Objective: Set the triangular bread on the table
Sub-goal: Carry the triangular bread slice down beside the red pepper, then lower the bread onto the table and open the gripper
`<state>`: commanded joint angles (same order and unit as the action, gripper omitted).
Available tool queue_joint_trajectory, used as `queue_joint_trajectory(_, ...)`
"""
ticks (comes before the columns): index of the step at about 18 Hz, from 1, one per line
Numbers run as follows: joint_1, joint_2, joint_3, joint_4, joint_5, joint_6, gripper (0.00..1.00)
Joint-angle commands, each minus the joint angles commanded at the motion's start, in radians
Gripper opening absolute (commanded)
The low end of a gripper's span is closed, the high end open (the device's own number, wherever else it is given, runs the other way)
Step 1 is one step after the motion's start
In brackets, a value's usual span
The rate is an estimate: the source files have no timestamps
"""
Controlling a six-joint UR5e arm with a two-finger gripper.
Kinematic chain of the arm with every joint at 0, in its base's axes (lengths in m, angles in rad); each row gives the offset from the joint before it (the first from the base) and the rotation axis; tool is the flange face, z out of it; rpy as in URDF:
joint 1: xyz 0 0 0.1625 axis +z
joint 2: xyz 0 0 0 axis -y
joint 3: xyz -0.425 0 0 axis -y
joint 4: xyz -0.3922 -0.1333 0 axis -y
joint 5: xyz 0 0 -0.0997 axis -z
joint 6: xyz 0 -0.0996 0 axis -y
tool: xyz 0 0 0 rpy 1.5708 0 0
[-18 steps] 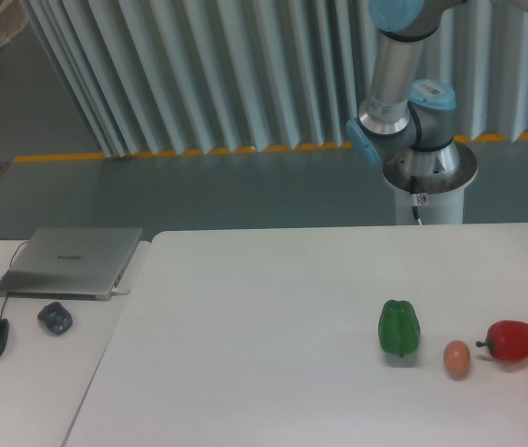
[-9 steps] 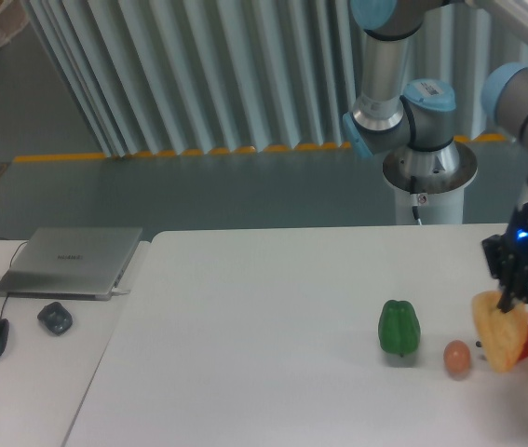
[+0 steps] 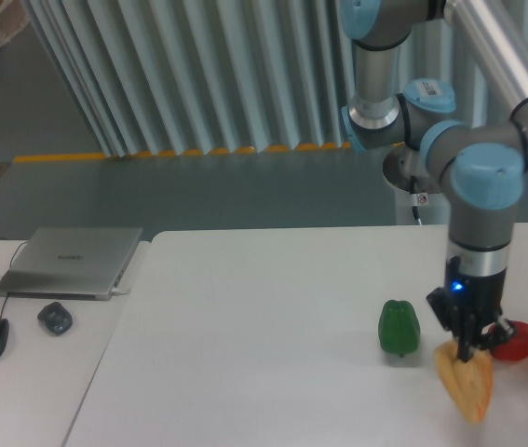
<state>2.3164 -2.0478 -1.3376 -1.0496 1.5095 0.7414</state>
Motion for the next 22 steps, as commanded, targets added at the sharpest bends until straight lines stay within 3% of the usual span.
queue_joint_trajectory(7,-0.037,-0.021,-0.058,0.016,0.032,-0.002,0.0)
queue_joint_trajectory(14,-0.057,-0.034,-0.068,0.014,0.08,0.001,0.02)
queue_joint_trajectory(15,-0.057,-0.034,-0.068,0.016,0.08,0.001,0.09)
queue_joint_trajectory(18,-0.054,-0.034,-0.068,0.016,0.087,0.039,0.88)
queue_joint_trajectory(19,-0.055,-0.032,-0.069,0.016,0.107,0.042,1.0)
queue_joint_trajectory(22,-0.049,-0.022,-0.052,0.016,0.135,0.059,1.0)
